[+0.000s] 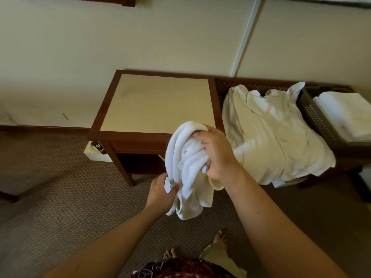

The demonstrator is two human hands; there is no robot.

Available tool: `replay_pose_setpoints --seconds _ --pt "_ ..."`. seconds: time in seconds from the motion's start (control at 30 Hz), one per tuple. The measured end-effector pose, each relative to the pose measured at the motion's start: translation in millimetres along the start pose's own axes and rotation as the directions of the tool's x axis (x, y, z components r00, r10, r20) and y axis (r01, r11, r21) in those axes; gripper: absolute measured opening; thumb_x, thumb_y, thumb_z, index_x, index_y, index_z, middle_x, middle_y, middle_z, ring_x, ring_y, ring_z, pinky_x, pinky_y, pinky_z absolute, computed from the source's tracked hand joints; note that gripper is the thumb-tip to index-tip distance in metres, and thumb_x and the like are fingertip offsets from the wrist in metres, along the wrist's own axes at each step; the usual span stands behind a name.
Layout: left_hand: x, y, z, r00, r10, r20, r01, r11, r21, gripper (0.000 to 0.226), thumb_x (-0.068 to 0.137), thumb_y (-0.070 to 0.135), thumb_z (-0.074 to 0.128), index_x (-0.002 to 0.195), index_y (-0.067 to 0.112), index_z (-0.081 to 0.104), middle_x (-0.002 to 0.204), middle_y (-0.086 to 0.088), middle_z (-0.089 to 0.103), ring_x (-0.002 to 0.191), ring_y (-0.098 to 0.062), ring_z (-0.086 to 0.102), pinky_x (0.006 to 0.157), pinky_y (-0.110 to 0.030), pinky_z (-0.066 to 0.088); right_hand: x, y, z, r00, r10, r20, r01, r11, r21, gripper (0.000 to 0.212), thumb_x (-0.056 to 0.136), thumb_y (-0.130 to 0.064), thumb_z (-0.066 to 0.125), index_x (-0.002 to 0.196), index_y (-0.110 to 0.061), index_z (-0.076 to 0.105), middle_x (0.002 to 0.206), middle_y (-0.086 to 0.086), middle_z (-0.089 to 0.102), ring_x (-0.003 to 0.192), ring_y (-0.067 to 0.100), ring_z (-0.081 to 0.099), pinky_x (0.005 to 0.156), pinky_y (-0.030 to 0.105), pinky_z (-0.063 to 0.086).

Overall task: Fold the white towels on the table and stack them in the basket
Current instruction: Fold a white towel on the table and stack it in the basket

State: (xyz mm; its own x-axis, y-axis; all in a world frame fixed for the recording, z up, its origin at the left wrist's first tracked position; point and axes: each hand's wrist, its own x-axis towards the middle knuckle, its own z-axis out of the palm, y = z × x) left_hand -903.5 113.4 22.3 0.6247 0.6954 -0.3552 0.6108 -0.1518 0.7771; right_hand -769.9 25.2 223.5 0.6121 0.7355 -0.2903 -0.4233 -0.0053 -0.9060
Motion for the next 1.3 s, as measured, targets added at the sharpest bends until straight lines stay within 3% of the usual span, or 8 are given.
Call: replay_pose_setpoints --seconds 0.17,0.23,0.33,0.43,0.6,0.9,1.13,1.3 --pt "-7 8 2 0.986 0.047 -0.159 -0.05 0.999 -0.017 0.027 0.094 0.036 0.071 0.078 0.02 0.057 0.073 0.002 0.062 0.067 -0.014 0.057 0.056 -0.026 0.042 -3 -12 -12 0.999 -0.035 0.011 0.035 0.997 -0.066 0.021 0.099 -0.006 0.054 0.086 -0.011 0.069 0.077 0.006 0.066 0.073 0.017 0.064 0.063 0.029 0.051" --pt "-2 9 6 0.998 0.059 0.008 -0.058 0.998 -0.028 0.01 0.096 0.038 0.067 0.1 0.028 0.069 0.092 0.012 0.07 0.074 -0.007 0.064 0.056 -0.015 0.045 -5 -13 -18 0.999 -0.042 0.021 0.044 0.994 -0.096 0.024 0.1 -0.005 0.052 0.083 -0.011 0.068 0.074 0.005 0.065 0.068 0.014 0.063 0.059 0.025 0.051" --pt "10 6 7 0.982 0.06 0.178 -0.058 0.998 -0.021 0.073 0.091 0.056 0.065 0.154 0.047 0.029 0.142 0.02 0.053 0.113 -0.006 0.063 0.086 -0.026 0.054 -8 -10 -25 0.995 -0.031 0.097 0.041 0.993 -0.111 0.015 0.095 -0.005 0.056 0.088 -0.007 0.07 0.073 0.006 0.065 0.068 0.015 0.064 0.058 0.025 0.051" --pt "21 -2 12 0.968 0.165 0.189 -0.159 0.986 -0.047 0.091 0.081 0.049 0.072 0.155 0.052 0.018 0.152 0.018 0.043 0.135 -0.016 0.05 0.102 -0.051 0.051 -10 -10 -31 0.979 0.029 0.201 -0.008 0.994 -0.106 0.016 0.081 -0.012 0.062 0.082 -0.013 0.077 0.075 0.008 0.069 0.071 0.019 0.068 0.063 0.029 0.053" --pt "17 10 0 0.981 0.188 0.041 -0.188 0.982 -0.015 0.098 0.083 0.012 0.07 0.158 0.043 0.015 0.158 0.016 0.02 0.129 0.002 0.029 0.091 -0.032 0.043 -10 -19 -41 0.969 0.043 0.244 -0.026 0.997 -0.073 0.021 0.075 -0.01 0.06 0.074 -0.017 0.079 0.072 0.006 0.071 0.066 0.017 0.069 0.06 0.026 0.055" --pt "16 7 -18 0.949 0.187 0.255 -0.184 0.982 -0.038 0.049 0.065 0.027 0.066 0.114 0.033 0.06 0.106 0.01 0.065 0.101 -0.011 0.063 0.084 -0.043 0.056 9 -6 -42 0.999 -0.012 -0.044 -0.006 0.927 -0.376 0.011 0.091 -0.005 0.067 0.087 -0.005 0.077 0.085 0.018 0.071 0.082 0.03 0.069 0.079 0.042 0.053" --pt "29 -24 -32 0.826 0.009 0.564 -0.301 0.853 0.427 0.04 0.078 0.039 0.072 0.116 0.03 0.063 0.115 0.005 0.066 0.107 -0.02 0.062 0.09 -0.039 0.053 11 -4 -39 0.997 0.017 -0.073 -0.019 0.999 -0.032 0.031 0.094 -0.002 0.059 0.071 -0.016 0.074 0.072 0.009 0.064 0.068 0.022 0.064 0.069 0.034 0.048" --pt "33 -42 -45 0.844 -0.041 0.535 -0.186 0.913 0.364 0.043 0.081 0.043 0.071 0.122 0.034 0.062 0.113 0.011 0.066 0.103 -0.013 0.063 0.088 -0.034 0.053 20 -8 -50 0.969 0.061 -0.239 -0.05 0.997 0.055 0.015 0.082 -0.018 0.071 0.093 -0.009 0.068 0.079 0.009 0.065 0.078 0.026 0.065 0.075 0.038 0.05"
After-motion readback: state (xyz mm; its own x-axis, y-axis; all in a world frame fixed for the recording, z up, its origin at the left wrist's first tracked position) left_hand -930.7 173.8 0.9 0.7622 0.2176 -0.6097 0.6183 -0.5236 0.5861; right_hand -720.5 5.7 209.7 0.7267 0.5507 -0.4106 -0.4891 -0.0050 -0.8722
